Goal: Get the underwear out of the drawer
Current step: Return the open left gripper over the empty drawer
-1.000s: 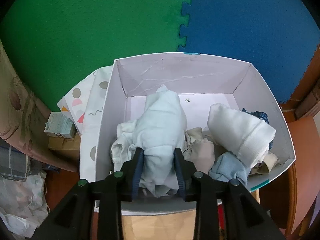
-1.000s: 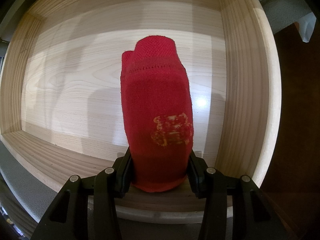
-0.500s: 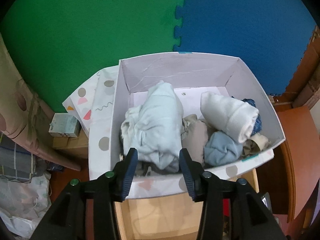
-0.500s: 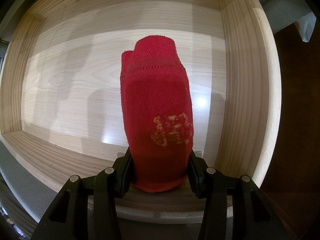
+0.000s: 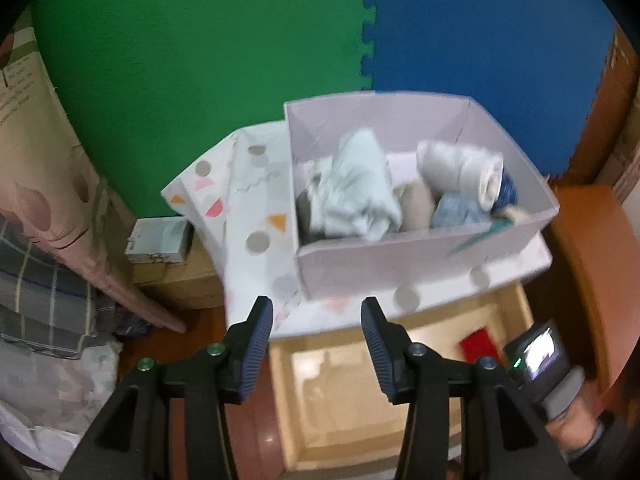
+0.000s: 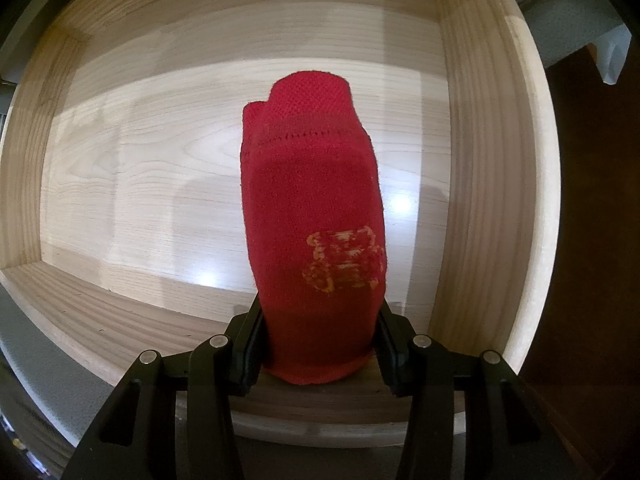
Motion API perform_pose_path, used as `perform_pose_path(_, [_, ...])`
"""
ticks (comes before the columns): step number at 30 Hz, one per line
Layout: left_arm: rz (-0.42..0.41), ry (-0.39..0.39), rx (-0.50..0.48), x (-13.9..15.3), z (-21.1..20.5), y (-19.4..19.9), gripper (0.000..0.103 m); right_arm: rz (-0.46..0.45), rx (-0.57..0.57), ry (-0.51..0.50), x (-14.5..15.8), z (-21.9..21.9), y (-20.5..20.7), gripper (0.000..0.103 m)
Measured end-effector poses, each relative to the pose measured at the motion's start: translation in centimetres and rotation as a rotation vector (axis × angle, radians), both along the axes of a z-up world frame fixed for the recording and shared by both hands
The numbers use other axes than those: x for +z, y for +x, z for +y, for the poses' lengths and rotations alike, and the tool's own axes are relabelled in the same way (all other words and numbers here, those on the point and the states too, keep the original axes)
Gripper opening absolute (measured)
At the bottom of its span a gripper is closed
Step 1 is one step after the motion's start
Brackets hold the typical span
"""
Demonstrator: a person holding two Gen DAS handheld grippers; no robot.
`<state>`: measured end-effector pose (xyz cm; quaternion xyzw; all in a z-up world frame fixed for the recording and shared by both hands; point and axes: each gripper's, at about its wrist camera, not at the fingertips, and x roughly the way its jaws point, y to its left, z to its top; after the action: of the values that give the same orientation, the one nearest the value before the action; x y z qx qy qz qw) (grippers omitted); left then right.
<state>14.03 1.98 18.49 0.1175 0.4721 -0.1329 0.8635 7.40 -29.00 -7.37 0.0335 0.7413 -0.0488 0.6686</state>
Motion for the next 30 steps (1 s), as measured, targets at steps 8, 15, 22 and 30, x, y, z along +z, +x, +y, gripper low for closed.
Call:
perform_pose_path(8, [0.022, 0.019, 0.077, -6.4, 2.9, -4.0, 0.047, -0.001, 0.000, -0.008, 0.1, 0.2, 0.2, 0.044])
perform_pose_path(15, [0.031, 0.035, 0.071, -11.9, 2.1, -6.6, 0.047, -0.001, 0.000, -0.009, 0.1, 0.1, 0.2, 0.044])
perform_pose_path(22, [0.060, 0.027, 0.093, -15.8, 1.2, -7.1, 0.047, -0.010, 0.005, -0.025, 0.4, 0.5, 0.1, 0.043])
perform_pose_path(30, [0.114, -0.051, 0.145, -17.7, 2.1, -7.1, 0.047, -0.032, 0.023, -0.070, 1.0, 1.2, -0.2, 0.040])
